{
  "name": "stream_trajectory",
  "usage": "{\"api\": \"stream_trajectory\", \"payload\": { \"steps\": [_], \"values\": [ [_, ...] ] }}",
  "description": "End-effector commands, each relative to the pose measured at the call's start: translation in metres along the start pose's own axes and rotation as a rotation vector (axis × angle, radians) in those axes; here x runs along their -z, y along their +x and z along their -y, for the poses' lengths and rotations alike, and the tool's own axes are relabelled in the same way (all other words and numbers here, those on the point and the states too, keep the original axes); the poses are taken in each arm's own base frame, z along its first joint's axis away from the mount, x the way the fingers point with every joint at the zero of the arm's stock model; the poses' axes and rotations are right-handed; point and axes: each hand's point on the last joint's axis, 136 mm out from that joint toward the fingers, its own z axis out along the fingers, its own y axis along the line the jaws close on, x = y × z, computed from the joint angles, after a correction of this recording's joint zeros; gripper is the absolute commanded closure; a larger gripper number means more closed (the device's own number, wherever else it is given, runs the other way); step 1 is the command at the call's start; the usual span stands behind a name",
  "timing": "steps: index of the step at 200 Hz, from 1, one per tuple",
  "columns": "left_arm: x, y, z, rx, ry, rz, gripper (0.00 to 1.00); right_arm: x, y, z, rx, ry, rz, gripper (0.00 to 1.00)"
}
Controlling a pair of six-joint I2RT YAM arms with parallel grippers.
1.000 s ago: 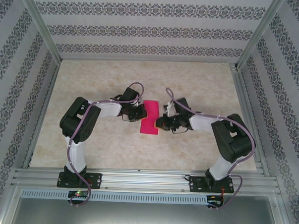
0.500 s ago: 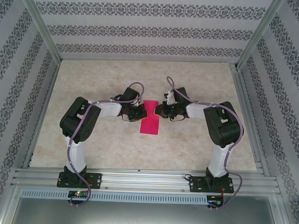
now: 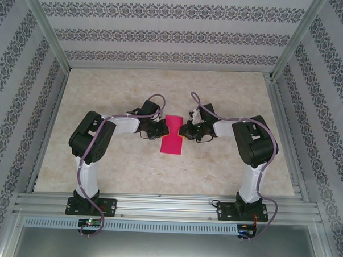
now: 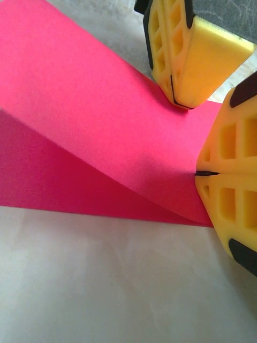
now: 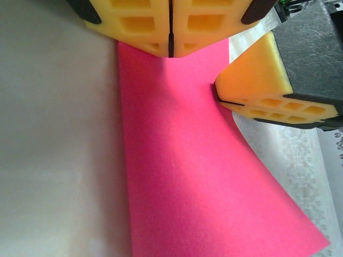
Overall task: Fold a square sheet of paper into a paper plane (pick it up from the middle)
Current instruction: Fold the square sheet of paper in half at the center of the table.
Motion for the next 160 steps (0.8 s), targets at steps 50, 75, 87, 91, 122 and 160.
{"api": "stream_trajectory", "payload": {
  "steps": [50, 75, 87, 91, 122, 160],
  "values": [
    [-0.015, 0.021, -0.030, 0.026, -0.104, -0.075, 0.99, -0.001, -0.028, 0.001, 0.026, 0.029, 0.030, 0.92],
    [-0.016, 0.024, -0.033, 0.030, -0.111, -0.082, 0.98, -0.010, -0.018, 0.026, -0.007, 0.063, 0.002, 0.92],
    [-0.017, 0.025, -0.035, 0.033, -0.117, -0.084, 0.99, -0.014, -0.013, 0.036, -0.026, 0.083, -0.012, 0.92],
    [-0.017, 0.025, -0.036, 0.033, -0.117, -0.084, 0.99, -0.014, -0.012, 0.038, -0.031, 0.088, -0.015, 0.92],
    [-0.019, 0.026, -0.036, 0.036, -0.116, -0.089, 0.99, -0.005, -0.017, 0.021, -0.013, 0.063, -0.005, 0.91],
    [-0.018, 0.026, -0.037, 0.026, -0.122, -0.093, 0.99, 0.023, -0.048, -0.023, 0.041, 0.007, 0.071, 0.91]
  ]
}}
